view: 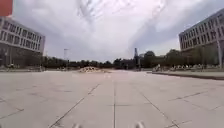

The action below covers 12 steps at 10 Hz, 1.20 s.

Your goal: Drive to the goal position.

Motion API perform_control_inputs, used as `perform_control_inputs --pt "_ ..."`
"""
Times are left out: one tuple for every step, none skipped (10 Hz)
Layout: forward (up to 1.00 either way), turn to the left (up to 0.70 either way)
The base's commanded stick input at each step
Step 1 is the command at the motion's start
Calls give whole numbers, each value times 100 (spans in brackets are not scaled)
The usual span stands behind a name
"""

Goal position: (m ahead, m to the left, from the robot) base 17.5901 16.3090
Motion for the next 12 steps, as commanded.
perform_control_inputs --pt "70 8" --pt "70 14" --pt "70 14" --pt "70 14" --pt "70 14" --pt "70 14" --pt "70 14" --pt "70 14" --pt "70 14" --pt "70 14" --pt "70 14" --pt "70 14"
